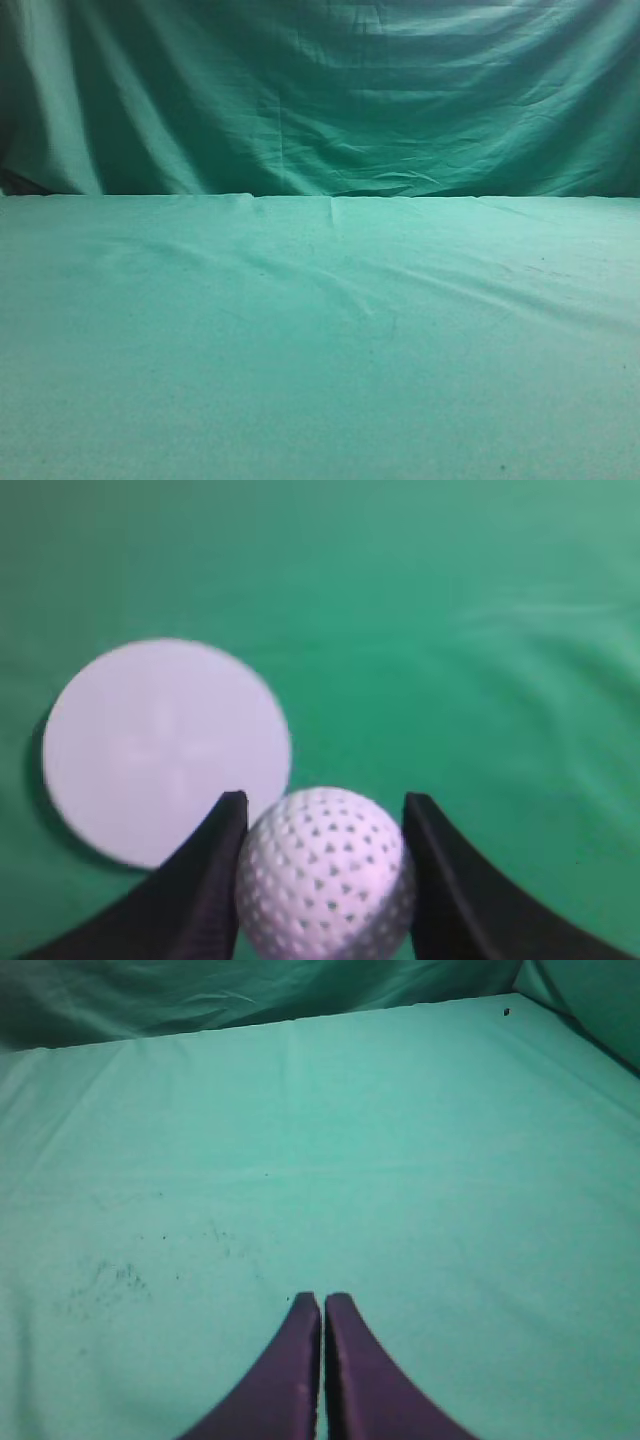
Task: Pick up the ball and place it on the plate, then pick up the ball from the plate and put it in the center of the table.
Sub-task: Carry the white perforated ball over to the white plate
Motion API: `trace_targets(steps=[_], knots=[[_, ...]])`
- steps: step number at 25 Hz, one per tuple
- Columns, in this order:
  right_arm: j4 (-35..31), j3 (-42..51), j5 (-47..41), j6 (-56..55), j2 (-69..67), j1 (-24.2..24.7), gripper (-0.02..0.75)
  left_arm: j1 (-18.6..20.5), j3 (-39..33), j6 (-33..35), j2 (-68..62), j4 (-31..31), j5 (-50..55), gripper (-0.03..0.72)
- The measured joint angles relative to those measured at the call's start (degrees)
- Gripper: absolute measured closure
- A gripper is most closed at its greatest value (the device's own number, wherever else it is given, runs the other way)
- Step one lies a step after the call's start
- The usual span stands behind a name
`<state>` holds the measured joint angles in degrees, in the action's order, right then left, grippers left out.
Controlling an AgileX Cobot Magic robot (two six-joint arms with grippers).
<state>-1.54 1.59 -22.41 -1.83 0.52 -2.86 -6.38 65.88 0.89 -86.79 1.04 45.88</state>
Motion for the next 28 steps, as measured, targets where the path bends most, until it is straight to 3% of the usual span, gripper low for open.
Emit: trace_targets(steps=[4, 8, 17, 25, 28], knots=[[0.00, 0.00, 0.00, 0.00, 0.00, 0.00, 0.738, 8.62, -6.40, -0.76, 0.60, 1.43, -1.05, 0.388], [0.00, 0.00, 0.00, 0.00, 0.00, 0.00, 0.738, 13.70, -8.11, -0.94, -0.18, 1.55, -4.02, 0.388], [0.00, 0.00, 0.00, 0.00, 0.00, 0.00, 0.738, 14.08, -8.11, -0.94, -9.29, 4.07, -16.27, 0.388], [0.00, 0.00, 0.00, 0.00, 0.00, 0.00, 0.738, 14.08, -8.11, -1.04, -11.83, 4.45, -20.14, 0.388], [0.00, 0.00, 0.00, 0.00, 0.00, 0.00, 0.738, 14.08, -7.99, -1.04, -11.83, 3.46, -20.77, 0.180]])
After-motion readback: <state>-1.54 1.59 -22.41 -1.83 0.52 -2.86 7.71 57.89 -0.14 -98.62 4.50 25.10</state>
